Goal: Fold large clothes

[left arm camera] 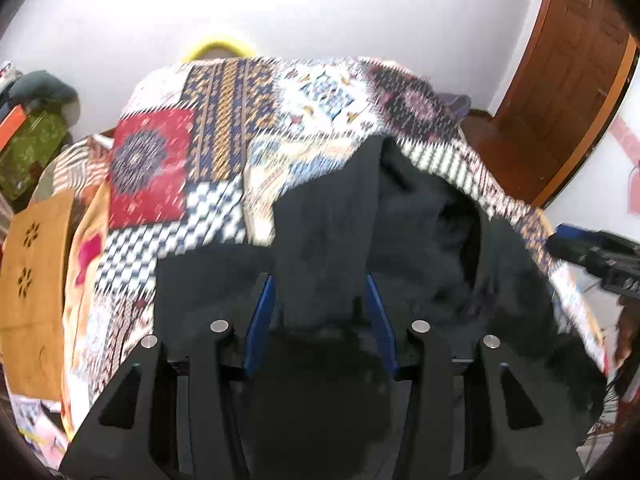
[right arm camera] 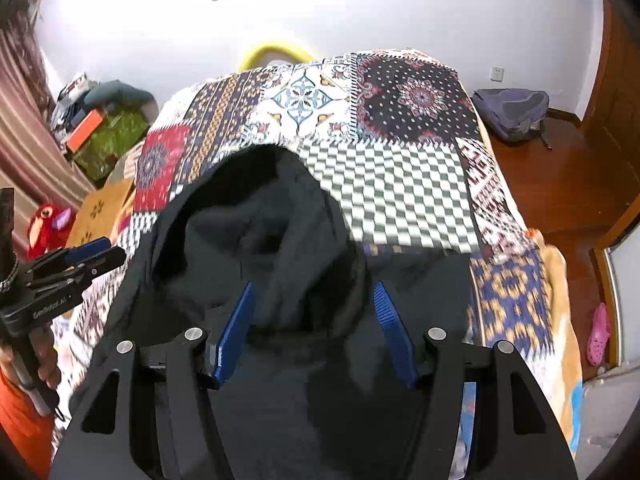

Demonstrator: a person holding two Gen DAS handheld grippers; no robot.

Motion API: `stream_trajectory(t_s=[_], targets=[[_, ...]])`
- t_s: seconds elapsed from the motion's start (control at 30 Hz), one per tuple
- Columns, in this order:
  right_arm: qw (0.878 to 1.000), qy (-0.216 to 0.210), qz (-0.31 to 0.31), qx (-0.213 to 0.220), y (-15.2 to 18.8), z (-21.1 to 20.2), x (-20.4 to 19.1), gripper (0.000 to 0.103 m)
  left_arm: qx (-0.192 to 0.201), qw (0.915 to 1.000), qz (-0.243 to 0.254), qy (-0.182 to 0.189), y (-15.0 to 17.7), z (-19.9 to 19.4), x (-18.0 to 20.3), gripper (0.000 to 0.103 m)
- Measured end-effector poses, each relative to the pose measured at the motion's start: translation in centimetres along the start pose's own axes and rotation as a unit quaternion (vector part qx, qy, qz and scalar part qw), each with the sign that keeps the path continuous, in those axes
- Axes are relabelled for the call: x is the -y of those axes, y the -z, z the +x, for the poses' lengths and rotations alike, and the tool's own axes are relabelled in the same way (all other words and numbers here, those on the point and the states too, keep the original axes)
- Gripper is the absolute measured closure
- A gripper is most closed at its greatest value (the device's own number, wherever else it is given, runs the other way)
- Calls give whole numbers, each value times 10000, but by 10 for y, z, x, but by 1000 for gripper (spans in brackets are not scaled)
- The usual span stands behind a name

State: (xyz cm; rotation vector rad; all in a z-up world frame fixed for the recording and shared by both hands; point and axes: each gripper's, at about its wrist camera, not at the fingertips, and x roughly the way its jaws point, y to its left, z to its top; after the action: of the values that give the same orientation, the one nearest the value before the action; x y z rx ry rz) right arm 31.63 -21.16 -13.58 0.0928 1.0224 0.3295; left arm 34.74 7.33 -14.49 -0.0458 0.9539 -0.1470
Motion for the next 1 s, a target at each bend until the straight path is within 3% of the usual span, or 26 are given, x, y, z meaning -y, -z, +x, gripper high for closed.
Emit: stream_trajectory(t_s=[0.27, 0.47, 0.5, 0.53, 0.6, 0.67, 0.7, 1.0], targets=[[9970, -354, 561, -408, -46, 71, 14, 45, -27, 9996, 262, 63, -56, 58, 21, 54], [9898, -438, 1067, -840, -43, 120, 34, 45, -410, 9989, 89, 225, -66, 114, 13, 54], [9895, -491, 1071, -833, -42, 122, 34, 49, -424, 9988, 79, 227, -66, 119, 12, 54], [9902, -560, 1011, -782, -40, 122, 32, 64, -443, 9987, 72, 223, -65, 123, 12, 54], [9922, -576, 820, -736, -40, 118, 26, 76, -411, 9987, 44, 281, -63, 126, 10, 66], [9971, -331, 465, -494, -39, 101, 12, 82, -403, 9985, 44, 373, -62, 123, 10, 87], [9981, -279, 378, -393, -39, 95, 9, 85, -364, 9985, 45, 409, -62, 119, 9, 90], [9990, -381, -150, 184, -3, -2, -14, 91, -8, 9976, 139, 674, -35, 30, 9, 91]])
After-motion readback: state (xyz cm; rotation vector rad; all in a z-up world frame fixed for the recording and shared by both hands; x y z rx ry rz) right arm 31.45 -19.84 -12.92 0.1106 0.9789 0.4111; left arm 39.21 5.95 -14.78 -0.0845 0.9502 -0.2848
